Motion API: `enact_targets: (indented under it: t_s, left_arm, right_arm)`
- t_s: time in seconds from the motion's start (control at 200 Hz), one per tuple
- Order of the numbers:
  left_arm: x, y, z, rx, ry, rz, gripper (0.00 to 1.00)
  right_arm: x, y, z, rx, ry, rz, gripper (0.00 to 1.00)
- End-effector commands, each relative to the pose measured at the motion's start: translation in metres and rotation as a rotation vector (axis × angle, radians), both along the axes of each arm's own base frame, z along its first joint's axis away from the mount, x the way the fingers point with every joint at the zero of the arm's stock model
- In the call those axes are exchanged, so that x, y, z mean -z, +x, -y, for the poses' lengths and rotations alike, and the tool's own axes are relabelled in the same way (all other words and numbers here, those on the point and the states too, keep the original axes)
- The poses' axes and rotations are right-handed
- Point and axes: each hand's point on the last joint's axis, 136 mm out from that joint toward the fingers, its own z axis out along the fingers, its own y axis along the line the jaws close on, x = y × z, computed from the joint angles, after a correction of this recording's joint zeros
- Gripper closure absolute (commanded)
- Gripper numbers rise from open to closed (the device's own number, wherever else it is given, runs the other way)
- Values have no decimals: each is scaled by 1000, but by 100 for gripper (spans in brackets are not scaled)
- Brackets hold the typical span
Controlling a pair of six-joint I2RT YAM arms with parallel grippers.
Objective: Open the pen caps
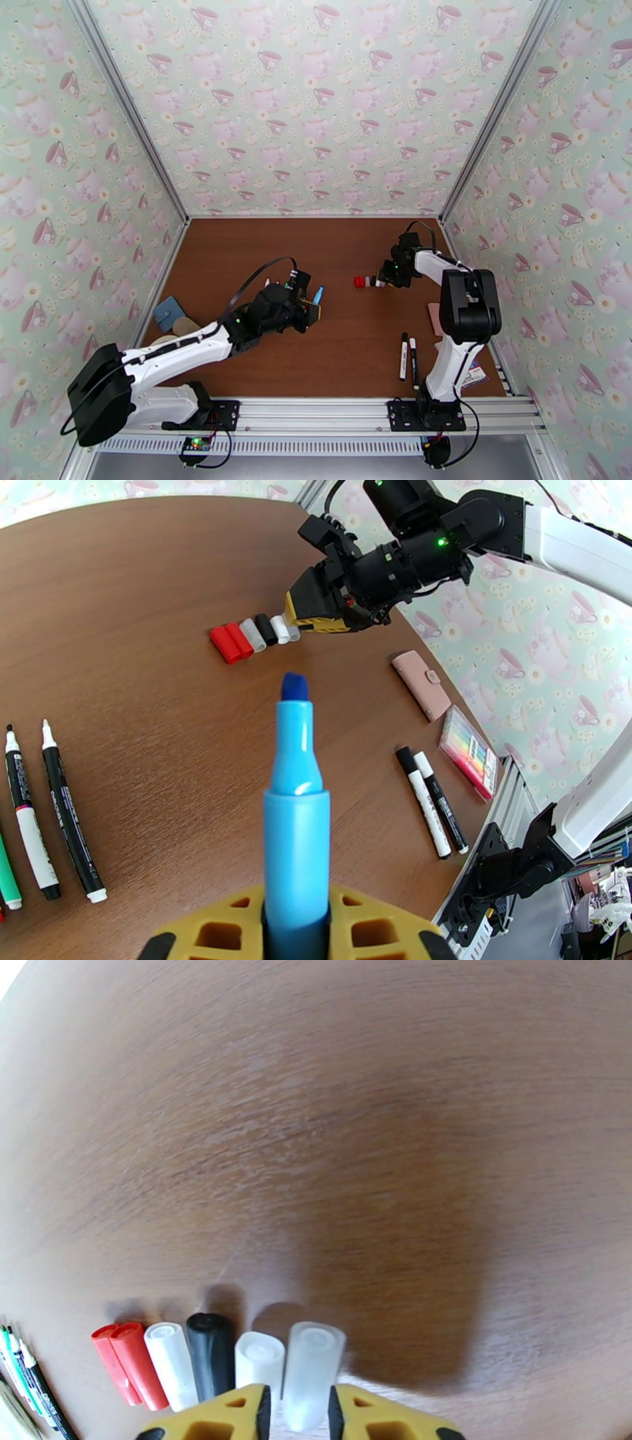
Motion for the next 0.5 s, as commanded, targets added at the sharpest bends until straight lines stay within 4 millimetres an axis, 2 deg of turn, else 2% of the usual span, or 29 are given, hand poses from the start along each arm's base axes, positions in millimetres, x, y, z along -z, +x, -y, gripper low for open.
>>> enact_targets:
  t_s: [0.0,0.275,0.336,0.496]
  left_arm:
    - [-5,9,1,-24,14,9,89]
    - [12,21,-1,-92,119,-7,88]
    - [18,25,-1,-115,151,-15,87]
    - [33,33,3,-172,234,-44,87]
  right_arm:
    - [-12,4,-2,-5,23,30,70]
    - [-48,-17,-5,46,64,146,61]
    - [-59,-24,-12,48,103,194,60]
    - [-79,-51,-47,-12,266,307,55]
